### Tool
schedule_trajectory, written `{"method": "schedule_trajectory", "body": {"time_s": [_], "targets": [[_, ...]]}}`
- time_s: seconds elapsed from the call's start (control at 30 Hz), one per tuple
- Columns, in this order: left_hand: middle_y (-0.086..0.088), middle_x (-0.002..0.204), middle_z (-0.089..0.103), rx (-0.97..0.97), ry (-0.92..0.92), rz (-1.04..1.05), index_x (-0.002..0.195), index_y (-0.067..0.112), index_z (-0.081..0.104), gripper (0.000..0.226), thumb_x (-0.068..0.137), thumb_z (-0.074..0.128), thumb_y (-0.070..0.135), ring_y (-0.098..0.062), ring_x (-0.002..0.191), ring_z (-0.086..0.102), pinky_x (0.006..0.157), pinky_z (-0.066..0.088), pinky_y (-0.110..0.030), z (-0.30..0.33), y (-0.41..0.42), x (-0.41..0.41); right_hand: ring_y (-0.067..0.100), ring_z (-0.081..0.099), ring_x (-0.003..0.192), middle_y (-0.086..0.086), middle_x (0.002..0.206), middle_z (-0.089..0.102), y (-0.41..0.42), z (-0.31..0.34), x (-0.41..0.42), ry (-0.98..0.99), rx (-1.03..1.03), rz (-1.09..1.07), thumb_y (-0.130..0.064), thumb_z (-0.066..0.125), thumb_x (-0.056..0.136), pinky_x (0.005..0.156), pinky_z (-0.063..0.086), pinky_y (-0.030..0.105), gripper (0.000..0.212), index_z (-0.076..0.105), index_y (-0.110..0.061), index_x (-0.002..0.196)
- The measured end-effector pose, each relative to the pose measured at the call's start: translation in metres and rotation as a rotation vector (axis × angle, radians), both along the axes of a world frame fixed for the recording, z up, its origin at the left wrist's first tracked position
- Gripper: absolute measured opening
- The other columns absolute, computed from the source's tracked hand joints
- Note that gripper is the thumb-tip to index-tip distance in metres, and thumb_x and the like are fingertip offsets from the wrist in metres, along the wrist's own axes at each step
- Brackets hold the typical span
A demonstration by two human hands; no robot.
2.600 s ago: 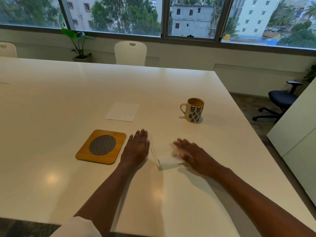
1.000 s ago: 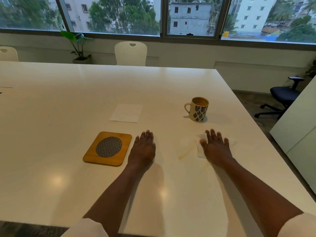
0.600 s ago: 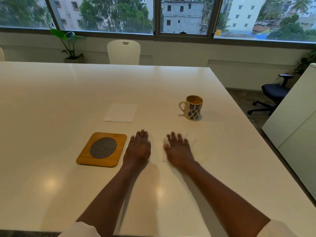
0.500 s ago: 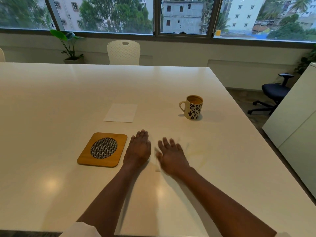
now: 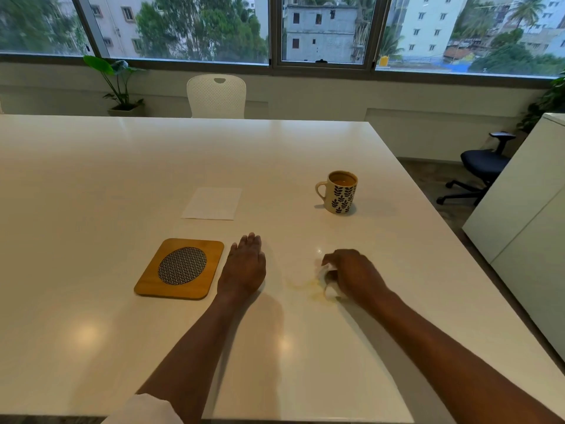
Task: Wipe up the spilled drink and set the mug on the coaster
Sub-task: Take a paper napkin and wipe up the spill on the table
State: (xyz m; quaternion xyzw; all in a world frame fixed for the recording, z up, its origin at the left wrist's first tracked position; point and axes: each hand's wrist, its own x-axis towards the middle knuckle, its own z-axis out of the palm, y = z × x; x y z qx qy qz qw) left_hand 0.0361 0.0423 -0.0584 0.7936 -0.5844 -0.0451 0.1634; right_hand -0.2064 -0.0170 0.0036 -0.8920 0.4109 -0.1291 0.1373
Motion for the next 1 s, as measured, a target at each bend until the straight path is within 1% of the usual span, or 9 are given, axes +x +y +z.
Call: {"method": "schedule_trajectory", "body": {"time_s": [0.13, 0.23, 0.4, 0.47, 0.53, 0.63, 0.73, 0.83, 1.0], "targets": [[-0.010, 0.163, 0.018, 0.019, -0.034, 0.005, 0.154, 0.007, 0.019, 0.052, 0.104, 0.020, 0.020, -0.022, 0.151, 0.014, 0.123, 0.009, -0.039, 0.000, -0.001, 0.000, 0.015, 0.066, 0.074, -0.007, 0.075, 0.071, -0.029, 0.009, -0.017, -0.245, 0.126, -0.222, -0.012, 0.070, 0.071, 0.064, 0.047, 0.028, 0.013, 0.066, -0.024, 0.075], [-0.012, 0.162, 0.019, 0.025, -0.051, 0.007, 0.154, 0.006, 0.020, 0.052, 0.103, 0.022, 0.019, -0.023, 0.151, 0.015, 0.124, 0.011, -0.040, 0.001, -0.003, 0.000, 0.015, 0.060, 0.073, -0.008, 0.077, 0.068, -0.051, 0.013, -0.028, -0.329, 0.158, -0.376, -0.022, 0.076, 0.072, 0.066, 0.043, 0.027, 0.012, 0.067, -0.024, 0.079], [-0.011, 0.163, 0.019, 0.034, -0.042, 0.007, 0.154, 0.007, 0.020, 0.052, 0.103, 0.022, 0.019, -0.022, 0.151, 0.014, 0.124, 0.010, -0.040, 0.003, -0.002, -0.002, 0.012, 0.068, 0.065, 0.003, 0.078, 0.074, -0.058, 0.011, -0.045, -0.760, 0.626, -0.445, -0.021, 0.078, 0.075, 0.055, 0.054, 0.024, 0.003, 0.076, -0.020, 0.077], [-0.011, 0.163, 0.019, 0.031, -0.036, 0.008, 0.154, 0.007, 0.020, 0.052, 0.103, 0.022, 0.019, -0.022, 0.151, 0.014, 0.124, 0.010, -0.040, 0.005, -0.001, -0.003, 0.015, 0.068, 0.068, 0.001, 0.078, 0.074, -0.061, 0.004, -0.048, -0.673, 0.541, -0.429, -0.021, 0.075, 0.077, 0.060, 0.054, 0.027, 0.001, 0.074, -0.020, 0.077], [-0.011, 0.163, 0.018, 0.030, -0.044, 0.008, 0.154, 0.006, 0.019, 0.052, 0.104, 0.022, 0.019, -0.022, 0.151, 0.013, 0.124, 0.010, -0.040, 0.006, 0.000, -0.004, 0.013, 0.065, 0.075, -0.009, 0.079, 0.073, -0.062, -0.002, -0.051, -0.428, 0.293, -0.409, -0.026, 0.071, 0.079, 0.068, 0.050, 0.026, 0.005, 0.072, -0.023, 0.075], [-0.013, 0.163, 0.014, 0.061, -0.119, -0.005, 0.154, 0.005, 0.015, 0.053, 0.104, 0.018, 0.019, -0.024, 0.152, 0.011, 0.124, 0.009, -0.041, 0.005, 0.001, -0.004, 0.012, 0.061, 0.075, -0.013, 0.076, 0.062, -0.059, -0.006, -0.054, -0.249, 0.022, -0.328, -0.023, 0.069, 0.080, 0.060, 0.038, 0.016, 0.013, 0.063, -0.029, 0.070], [-0.012, 0.163, 0.015, 0.050, -0.089, 0.005, 0.154, 0.006, 0.017, 0.052, 0.104, 0.020, 0.019, -0.023, 0.151, 0.012, 0.123, 0.010, -0.041, 0.007, 0.000, -0.005, 0.024, 0.061, 0.077, -0.004, 0.080, 0.057, -0.052, -0.009, -0.057, -0.146, -0.101, -0.230, -0.017, 0.066, 0.081, 0.060, 0.045, 0.029, 0.008, 0.066, -0.024, 0.080], [-0.012, 0.163, 0.015, 0.058, -0.097, -0.006, 0.154, 0.006, 0.017, 0.052, 0.104, 0.020, 0.019, -0.023, 0.152, 0.012, 0.124, 0.009, -0.040, 0.005, 0.000, -0.005, 0.028, 0.064, 0.100, 0.004, 0.109, 0.065, -0.043, -0.013, -0.055, -0.046, 0.004, -0.204, -0.013, 0.060, 0.087, 0.084, 0.054, 0.038, 0.022, 0.070, -0.021, 0.105], [-0.011, 0.163, 0.015, 0.053, -0.063, -0.001, 0.154, 0.007, 0.017, 0.052, 0.104, 0.021, 0.020, -0.022, 0.151, 0.012, 0.124, 0.008, -0.039, 0.001, -0.002, -0.002, 0.031, 0.034, 0.141, 0.015, 0.153, 0.035, -0.023, -0.025, -0.043, 0.236, -0.041, -0.129, -0.024, 0.034, 0.101, 0.111, 0.032, 0.041, 0.047, 0.037, -0.009, 0.146]]}}
